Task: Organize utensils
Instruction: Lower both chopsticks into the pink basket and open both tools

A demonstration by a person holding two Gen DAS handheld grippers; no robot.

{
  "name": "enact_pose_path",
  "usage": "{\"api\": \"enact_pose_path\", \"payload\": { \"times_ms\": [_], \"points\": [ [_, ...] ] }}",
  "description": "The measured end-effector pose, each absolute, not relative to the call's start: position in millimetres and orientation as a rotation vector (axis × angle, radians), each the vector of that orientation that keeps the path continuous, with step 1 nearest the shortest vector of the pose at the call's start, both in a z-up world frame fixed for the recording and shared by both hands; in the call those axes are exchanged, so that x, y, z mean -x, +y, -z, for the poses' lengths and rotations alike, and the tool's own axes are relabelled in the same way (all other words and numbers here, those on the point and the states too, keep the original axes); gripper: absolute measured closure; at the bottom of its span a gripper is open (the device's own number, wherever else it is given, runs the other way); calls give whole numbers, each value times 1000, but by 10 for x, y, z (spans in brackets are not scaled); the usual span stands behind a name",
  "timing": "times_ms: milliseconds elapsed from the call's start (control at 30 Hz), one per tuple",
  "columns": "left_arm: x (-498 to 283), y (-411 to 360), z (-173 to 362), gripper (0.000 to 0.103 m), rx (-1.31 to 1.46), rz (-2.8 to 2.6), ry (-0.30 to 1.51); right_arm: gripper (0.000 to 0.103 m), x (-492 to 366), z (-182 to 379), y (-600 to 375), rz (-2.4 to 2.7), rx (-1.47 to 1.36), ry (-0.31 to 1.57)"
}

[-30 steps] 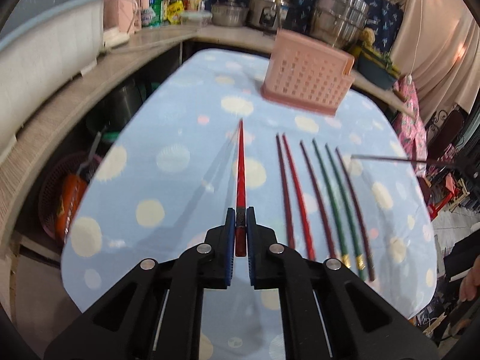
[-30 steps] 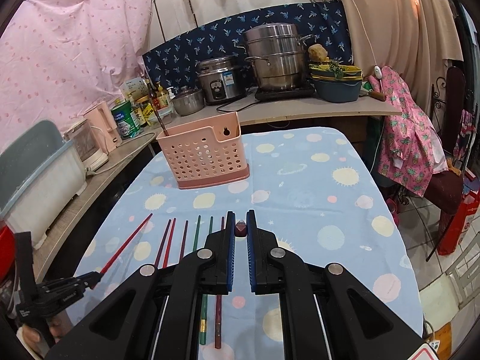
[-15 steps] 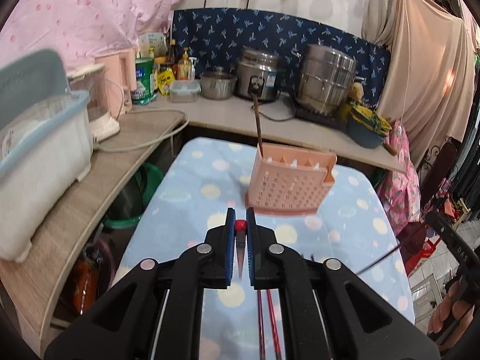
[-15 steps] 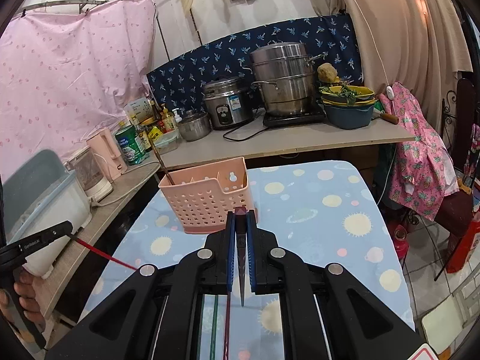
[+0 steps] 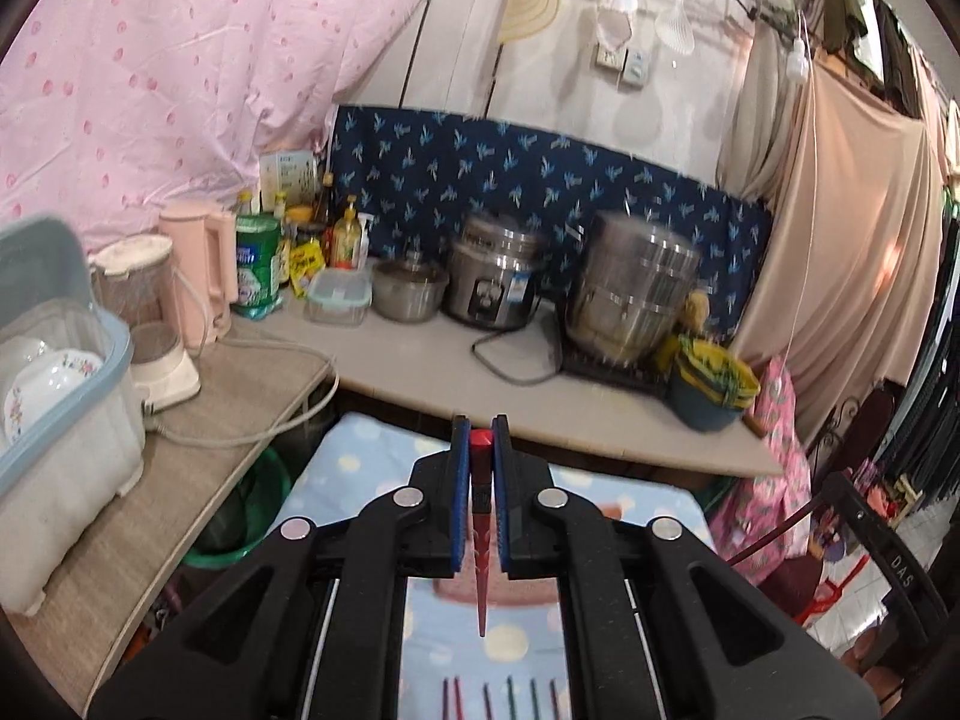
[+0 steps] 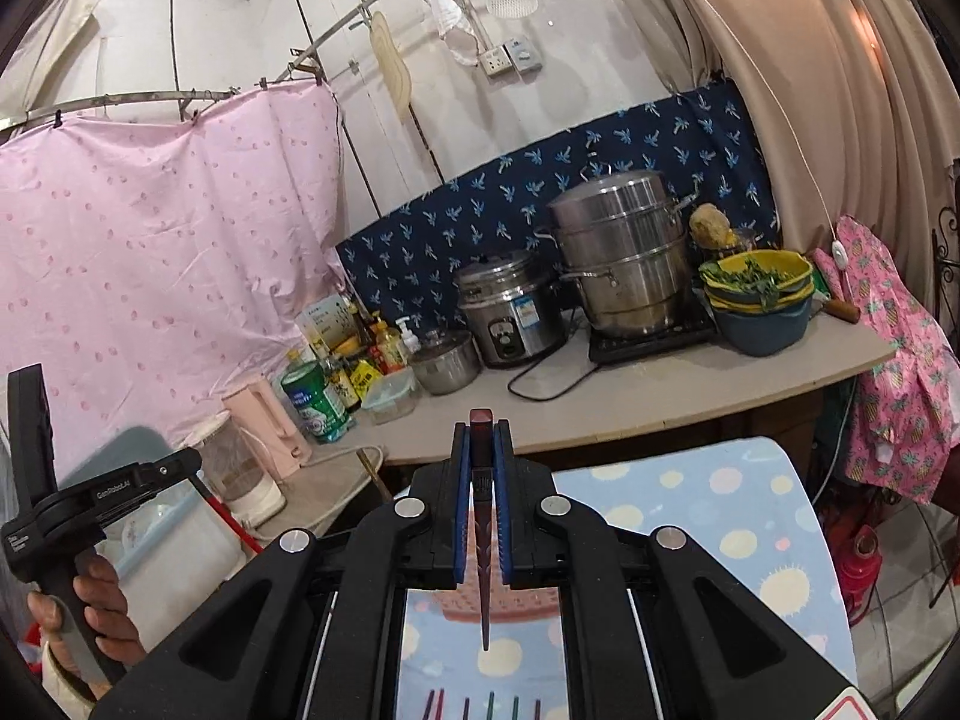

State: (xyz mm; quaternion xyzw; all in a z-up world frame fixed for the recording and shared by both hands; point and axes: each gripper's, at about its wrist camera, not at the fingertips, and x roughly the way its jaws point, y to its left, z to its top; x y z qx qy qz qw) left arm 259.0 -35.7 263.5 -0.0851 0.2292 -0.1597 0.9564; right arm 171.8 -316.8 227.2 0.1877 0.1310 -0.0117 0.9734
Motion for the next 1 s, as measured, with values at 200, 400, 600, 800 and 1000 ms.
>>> {"api": "enact_pose_path", "payload": {
  "times_ms": [200, 400, 600, 800, 1000],
  "points": [
    [-2971, -548, -2802, 96, 187, 286, 404, 96, -2201, -2445, -3177, 24, -380, 217],
    [-3276, -709, -2562, 96, 175, 269, 440, 96, -2608, -2203, -3173, 26, -380, 270],
    [-3472, -809, -2156, 96, 151, 266, 514, 96, -2859, -1719, -3182, 24, -409, 378],
    [-3523, -849, -1933, 96, 124, 255, 553, 94, -2930, -1493, -3149, 36, -401, 424],
    [-3444, -790, -1930, 76, 122, 241, 546, 84, -2839, -1556, -3160, 46, -405, 402]
  ]
}}
